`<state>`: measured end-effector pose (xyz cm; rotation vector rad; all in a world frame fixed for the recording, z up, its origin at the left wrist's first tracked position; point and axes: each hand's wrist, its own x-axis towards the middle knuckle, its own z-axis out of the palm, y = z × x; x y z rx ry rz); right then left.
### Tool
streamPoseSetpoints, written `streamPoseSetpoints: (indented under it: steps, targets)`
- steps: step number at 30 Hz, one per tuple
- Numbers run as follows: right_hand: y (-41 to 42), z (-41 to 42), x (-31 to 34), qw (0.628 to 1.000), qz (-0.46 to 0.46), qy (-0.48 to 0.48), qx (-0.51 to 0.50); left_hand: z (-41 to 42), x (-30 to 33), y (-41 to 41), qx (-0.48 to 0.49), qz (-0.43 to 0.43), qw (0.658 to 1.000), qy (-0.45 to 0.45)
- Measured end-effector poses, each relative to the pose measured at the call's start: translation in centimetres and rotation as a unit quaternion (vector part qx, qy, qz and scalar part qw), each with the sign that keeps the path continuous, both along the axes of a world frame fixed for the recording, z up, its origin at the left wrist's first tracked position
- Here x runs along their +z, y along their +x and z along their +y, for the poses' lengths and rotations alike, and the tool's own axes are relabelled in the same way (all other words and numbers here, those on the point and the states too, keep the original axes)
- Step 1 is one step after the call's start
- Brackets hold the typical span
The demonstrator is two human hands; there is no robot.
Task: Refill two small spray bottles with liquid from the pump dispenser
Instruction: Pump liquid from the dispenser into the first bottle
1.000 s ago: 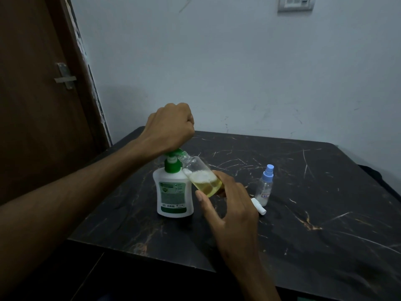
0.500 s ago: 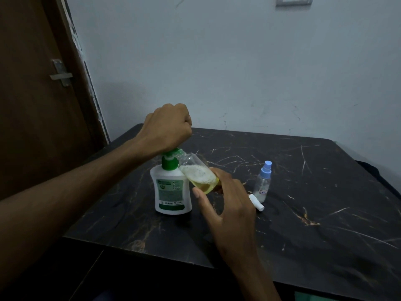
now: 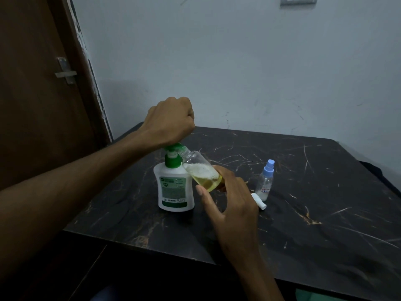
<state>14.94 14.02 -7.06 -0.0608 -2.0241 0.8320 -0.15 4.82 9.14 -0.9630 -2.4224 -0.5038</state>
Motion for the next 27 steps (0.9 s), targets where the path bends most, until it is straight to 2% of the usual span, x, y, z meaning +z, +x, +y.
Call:
streamPoseSetpoints:
  steps: [9,15,27]
  targets:
    - [0.1,0.0,0.1,1.0,0.004,0.002,0.001,0.1,-0.7,-0.4,-0.002,0.003,1.0,-0.023]
    - [0.0,0.1,0.0,1.0,0.004,0.001,-0.001,0.3,-0.7,-0.2,-0.022,0.007,1.0,0.008]
    - [0.0,0.0,0.0,1.0,0.004,0.0,-0.003,0.2,-1.0,-0.8,-0.011,0.002,1.0,0.006]
